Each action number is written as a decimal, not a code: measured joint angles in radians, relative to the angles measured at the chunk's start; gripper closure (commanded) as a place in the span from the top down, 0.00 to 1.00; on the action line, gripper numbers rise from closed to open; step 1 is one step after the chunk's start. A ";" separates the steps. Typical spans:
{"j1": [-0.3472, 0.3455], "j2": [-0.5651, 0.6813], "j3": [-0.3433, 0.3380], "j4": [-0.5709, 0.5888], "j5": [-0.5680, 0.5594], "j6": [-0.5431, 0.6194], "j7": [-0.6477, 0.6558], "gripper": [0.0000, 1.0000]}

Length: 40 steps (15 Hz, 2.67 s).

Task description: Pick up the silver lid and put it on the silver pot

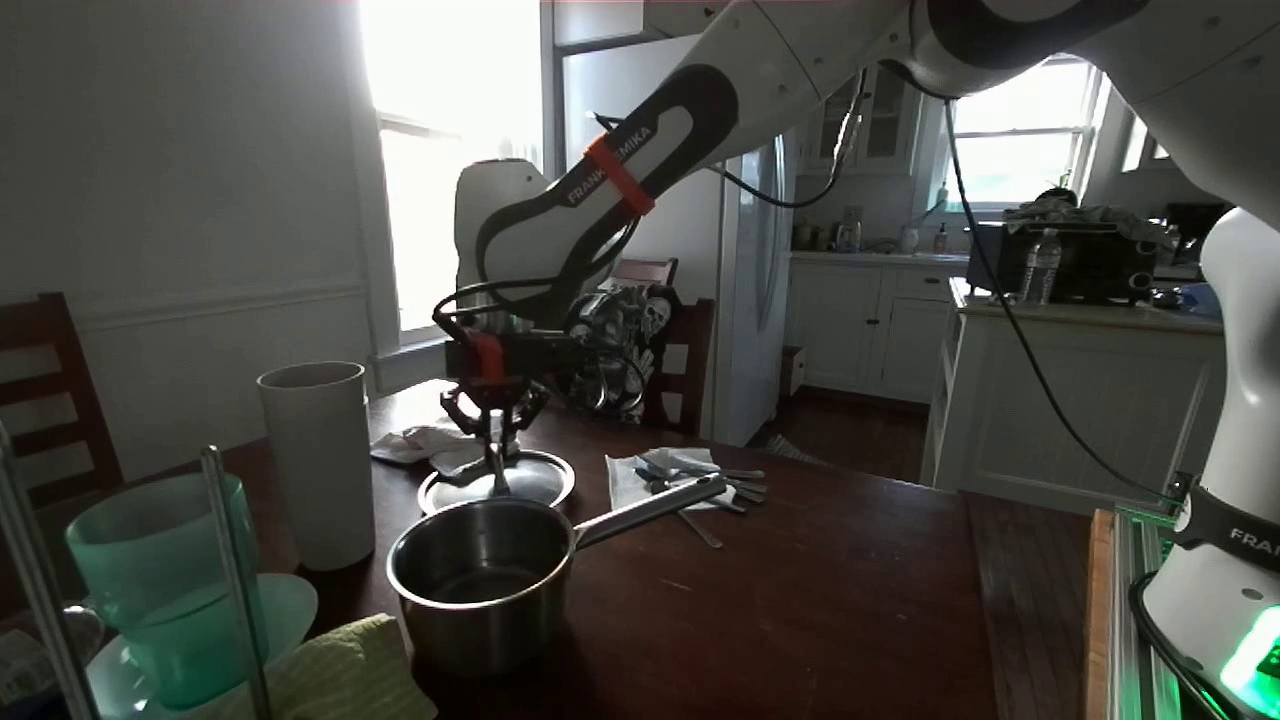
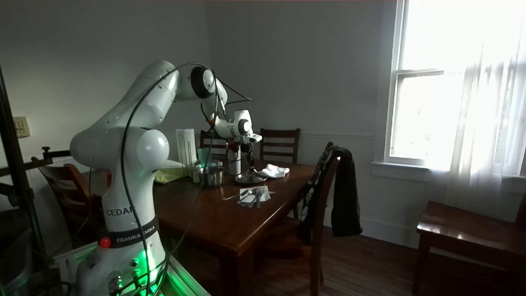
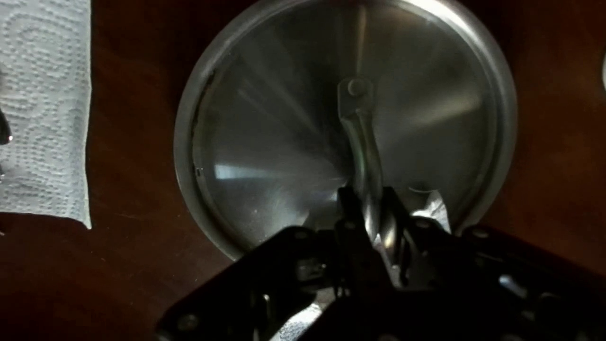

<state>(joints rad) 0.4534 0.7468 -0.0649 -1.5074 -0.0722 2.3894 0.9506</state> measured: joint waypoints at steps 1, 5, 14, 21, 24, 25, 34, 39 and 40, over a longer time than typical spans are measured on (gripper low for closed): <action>-0.001 -0.008 -0.002 0.006 -0.001 -0.021 0.000 0.04; -0.021 -0.057 0.015 0.050 0.002 -0.217 -0.018 0.04; -0.106 -0.121 0.137 0.136 0.082 -0.545 -0.181 0.04; -0.073 -0.156 0.211 0.089 0.104 -0.483 -0.247 0.04; -0.047 -0.203 0.227 0.024 0.104 -0.430 -0.254 0.04; -0.041 -0.221 0.231 -0.001 0.104 -0.412 -0.254 0.04; -0.005 -0.366 0.254 -0.259 0.076 -0.221 -0.252 0.04; 0.025 -0.393 0.262 -0.343 0.015 -0.159 -0.227 0.15; 0.028 -0.397 0.265 -0.349 0.014 -0.159 -0.227 0.15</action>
<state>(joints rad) 0.4810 0.3502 0.2001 -1.8567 -0.0582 2.2305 0.7239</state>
